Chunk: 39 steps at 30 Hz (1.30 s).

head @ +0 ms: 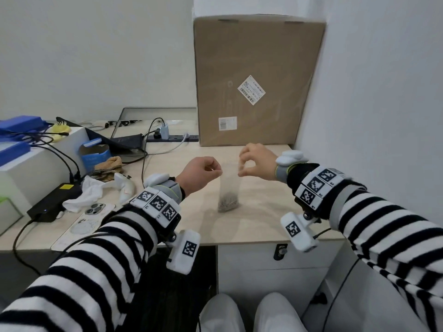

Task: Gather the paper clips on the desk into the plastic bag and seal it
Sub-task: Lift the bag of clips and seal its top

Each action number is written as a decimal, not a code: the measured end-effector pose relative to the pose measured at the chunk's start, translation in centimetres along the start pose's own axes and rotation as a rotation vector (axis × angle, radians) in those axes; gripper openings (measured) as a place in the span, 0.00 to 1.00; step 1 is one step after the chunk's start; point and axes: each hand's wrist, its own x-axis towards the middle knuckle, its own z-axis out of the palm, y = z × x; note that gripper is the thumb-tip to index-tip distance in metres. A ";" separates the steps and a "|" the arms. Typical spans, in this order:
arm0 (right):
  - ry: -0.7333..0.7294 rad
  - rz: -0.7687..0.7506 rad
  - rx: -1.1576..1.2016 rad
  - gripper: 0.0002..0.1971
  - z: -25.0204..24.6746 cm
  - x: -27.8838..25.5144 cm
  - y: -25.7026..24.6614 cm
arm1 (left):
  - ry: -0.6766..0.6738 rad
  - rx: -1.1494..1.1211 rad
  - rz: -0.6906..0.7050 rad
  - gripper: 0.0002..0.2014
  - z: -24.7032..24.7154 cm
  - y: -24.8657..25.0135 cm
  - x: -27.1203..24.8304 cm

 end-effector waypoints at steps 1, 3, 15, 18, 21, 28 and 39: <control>-0.015 0.007 -0.004 0.09 -0.1 0.1 -0.1 | 0.011 0.032 0.011 0.03 -0.1 0.0 -0.1; 0.003 0.045 0.061 0.08 -0.4 0.0 0.0 | 0.024 0.092 0.017 0.03 -0.3 0.0 -0.2; 0.217 0.138 0.446 0.07 0.3 -2.0 -0.5 | 0.039 0.018 -0.051 0.03 0.6 0.4 -0.9; 0.240 0.114 0.411 0.07 0.4 -2.4 -0.8 | 0.030 -0.116 -0.065 0.05 1.2 0.6 -0.9; 0.196 0.065 0.319 0.08 -0.2 -2.6 -0.9 | 0.064 -0.168 -0.057 0.07 1.3 0.7 -0.8; -0.058 -0.036 -0.267 0.11 -3.7 -2.7 -2.0 | 0.056 -0.067 -0.034 0.06 0.9 1.1 -0.5; 0.166 0.089 0.209 0.04 -1.1 -2.9 -1.2 | 0.081 -0.201 -0.040 0.05 0.4 0.8 -0.8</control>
